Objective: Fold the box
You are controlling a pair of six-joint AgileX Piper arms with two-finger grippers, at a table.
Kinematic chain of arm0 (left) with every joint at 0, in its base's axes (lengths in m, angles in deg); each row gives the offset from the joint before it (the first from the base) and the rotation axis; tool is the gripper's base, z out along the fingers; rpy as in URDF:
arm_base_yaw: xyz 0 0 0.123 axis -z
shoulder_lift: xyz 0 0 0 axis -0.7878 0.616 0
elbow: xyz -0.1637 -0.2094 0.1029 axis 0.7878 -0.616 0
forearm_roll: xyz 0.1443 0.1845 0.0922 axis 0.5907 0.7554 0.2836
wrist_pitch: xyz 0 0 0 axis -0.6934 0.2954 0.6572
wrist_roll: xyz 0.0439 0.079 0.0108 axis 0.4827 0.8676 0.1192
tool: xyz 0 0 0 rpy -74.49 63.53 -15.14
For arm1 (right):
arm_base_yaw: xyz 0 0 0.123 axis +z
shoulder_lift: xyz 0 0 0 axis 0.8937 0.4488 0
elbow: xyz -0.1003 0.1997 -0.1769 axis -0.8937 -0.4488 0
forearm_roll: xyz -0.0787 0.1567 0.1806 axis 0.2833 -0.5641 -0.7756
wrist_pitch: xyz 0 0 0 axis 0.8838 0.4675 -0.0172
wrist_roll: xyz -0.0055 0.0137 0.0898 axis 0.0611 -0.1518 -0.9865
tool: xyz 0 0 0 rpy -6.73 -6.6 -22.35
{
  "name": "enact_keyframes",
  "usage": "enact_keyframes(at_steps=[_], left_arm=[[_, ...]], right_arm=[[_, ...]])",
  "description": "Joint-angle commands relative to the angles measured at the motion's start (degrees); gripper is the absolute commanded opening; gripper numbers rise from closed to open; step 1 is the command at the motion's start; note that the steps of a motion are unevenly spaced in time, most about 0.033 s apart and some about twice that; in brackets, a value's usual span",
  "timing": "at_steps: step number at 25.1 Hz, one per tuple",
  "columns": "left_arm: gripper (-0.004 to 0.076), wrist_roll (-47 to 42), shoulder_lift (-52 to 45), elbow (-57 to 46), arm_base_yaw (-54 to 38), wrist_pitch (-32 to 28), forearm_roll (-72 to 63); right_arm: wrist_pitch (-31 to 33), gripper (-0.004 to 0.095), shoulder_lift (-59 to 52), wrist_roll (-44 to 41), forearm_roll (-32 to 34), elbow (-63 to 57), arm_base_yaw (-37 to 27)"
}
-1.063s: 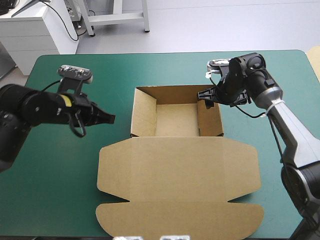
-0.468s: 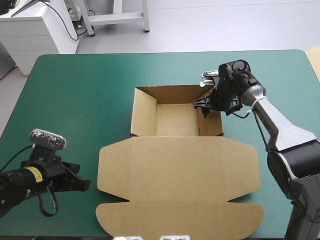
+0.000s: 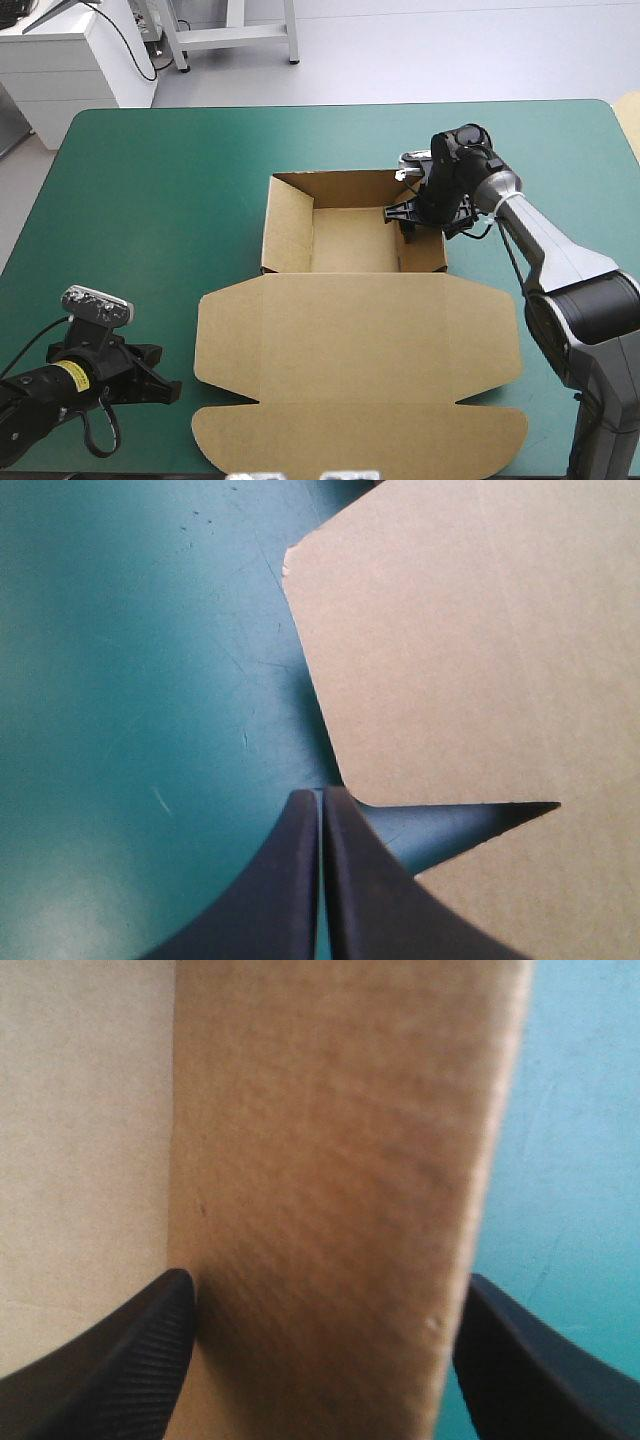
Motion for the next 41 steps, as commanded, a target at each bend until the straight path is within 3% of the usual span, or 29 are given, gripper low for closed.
enact_keyframes(at_steps=[1, 5, 7, 8, 11, 12, 15, 18, 21, 29, 35, 41], left_arm=[[-0.0008, -0.06, -0.01, 1.28, 0.08, -3.03, -0.48], [-0.0008, -0.06, -0.01, 1.28, 0.08, -3.81, -0.48], [-0.0008, -0.06, -0.01, 1.28, 0.08, -4.21, -0.48], [-0.0008, -0.06, -0.01, 1.28, 0.08, -4.19, -0.48], [-0.0008, -0.06, -0.01, 1.28, 0.08, -4.07, -0.35], [-0.0008, -0.06, -0.01, 1.28, 0.08, -4.07, -0.35], [-0.0008, -0.06, -0.01, 1.28, 0.08, -3.31, -0.35], [-0.0008, -0.06, -0.01, 1.28, 0.08, -3.69, -0.35], [-0.0008, -0.06, 0.10, 1.28, 0.08, -6.49, -0.28], [-0.0008, -0.34, 0.10, 1.28, 0.08, -11.78, -1.90], [-0.0008, -0.34, 0.19, 0.59, 0.08, -11.16, -1.91], [-0.0008, -0.34, 0.19, 0.59, 0.08, -8.34, -1.91]], right_arm=[[0.54, 0.0651, -2.63, 0.71, -0.20, 1.39, -0.41], [0.54, 0.0642, -2.50, 1.09, -1.63, 1.39, -0.41], [0.54, 0.0564, -2.50, 1.09, -1.63, 1.39, -0.41], [0.54, 0.0402, -2.62, 1.09, -1.63, 1.39, -0.41], [0.57, 0.0044, -2.70, 2.39, -1.76, 1.39, -0.41], [0.67, -0.0015, -2.70, 2.89, -2.30, 1.39, -0.41], [0.67, -0.0021, -4.06, 5.58, -3.86, 1.51, -0.41], [0.67, -0.0021, -7.60, 7.69, 0.12, 1.74, -1.63], [0.67, -0.0021, -13.56, 11.28, 6.59, 1.86, -6.60], [0.67, -0.0021, -18.34, 15.52, 12.87, 2.00, -21.68], [-3.35, -0.0020, -14.14, 15.16, 11.87, 2.00, -35.29], [-8.20, -0.0019, -10.12, 15.40, 9.90, 2.00, -41.30]])
